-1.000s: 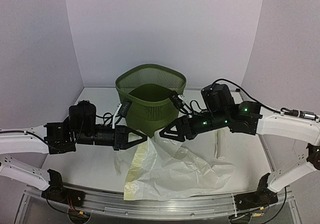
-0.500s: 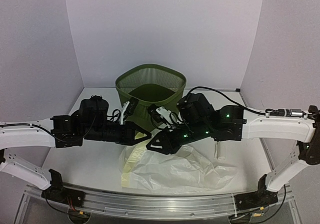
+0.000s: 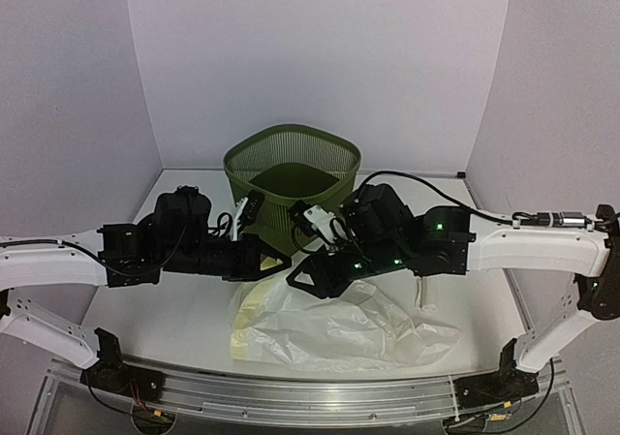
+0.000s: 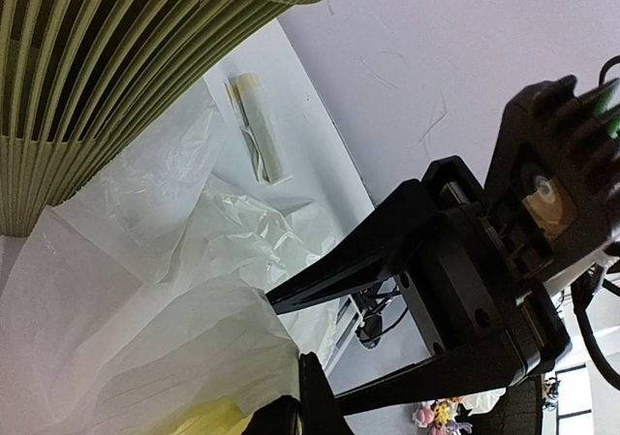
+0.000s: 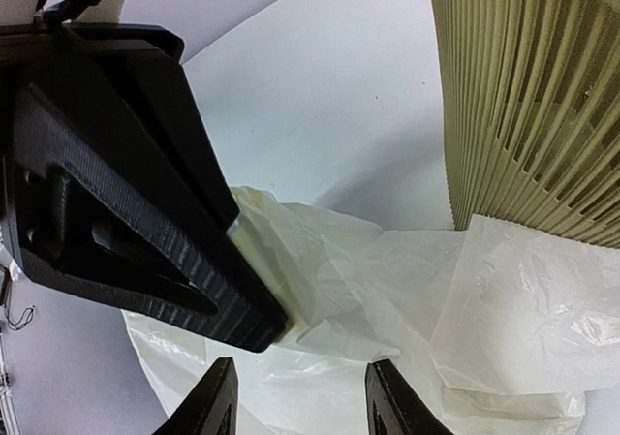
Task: Put the trash bags into the trash bin
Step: Unfold the trash bag at the center of the board.
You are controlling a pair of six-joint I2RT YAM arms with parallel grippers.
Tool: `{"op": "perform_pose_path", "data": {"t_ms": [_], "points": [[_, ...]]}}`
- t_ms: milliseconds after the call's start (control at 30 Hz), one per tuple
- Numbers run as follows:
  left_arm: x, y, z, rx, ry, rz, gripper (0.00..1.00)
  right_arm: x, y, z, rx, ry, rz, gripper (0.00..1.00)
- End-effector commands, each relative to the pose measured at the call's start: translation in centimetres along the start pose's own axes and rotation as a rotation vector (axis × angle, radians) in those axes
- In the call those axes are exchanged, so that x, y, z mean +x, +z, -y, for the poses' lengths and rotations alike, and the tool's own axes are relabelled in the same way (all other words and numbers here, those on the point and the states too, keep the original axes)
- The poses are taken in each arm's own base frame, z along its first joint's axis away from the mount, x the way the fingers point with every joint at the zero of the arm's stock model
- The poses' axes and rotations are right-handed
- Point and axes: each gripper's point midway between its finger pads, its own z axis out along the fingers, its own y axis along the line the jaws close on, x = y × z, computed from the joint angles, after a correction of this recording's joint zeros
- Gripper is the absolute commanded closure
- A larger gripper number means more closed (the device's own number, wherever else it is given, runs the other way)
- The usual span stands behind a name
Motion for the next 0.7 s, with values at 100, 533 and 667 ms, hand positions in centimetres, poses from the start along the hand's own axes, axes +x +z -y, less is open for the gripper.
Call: {"op": "perform_pose_path", "data": {"t_ms": [100, 533, 667], "points": [[-1.3, -0.2, 1.8, 0.043, -0.03, 0.028, 1.0, -2.3, 1.5, -1.6, -0.04, -0.08, 0.079, 0.55], [-1.5, -0.4, 1.5, 0.033, -0.052, 0.05, 1.0, -3.2, 0.0, -1.8, -0.056, -0.041, 0.163, 1.0], [-2.1, -1.1, 1.3, 0.019, -0.055, 0.088, 1.0, -2.5, -0.4, -1.1, -0.033, -0.018, 0.163, 1.0]]}}
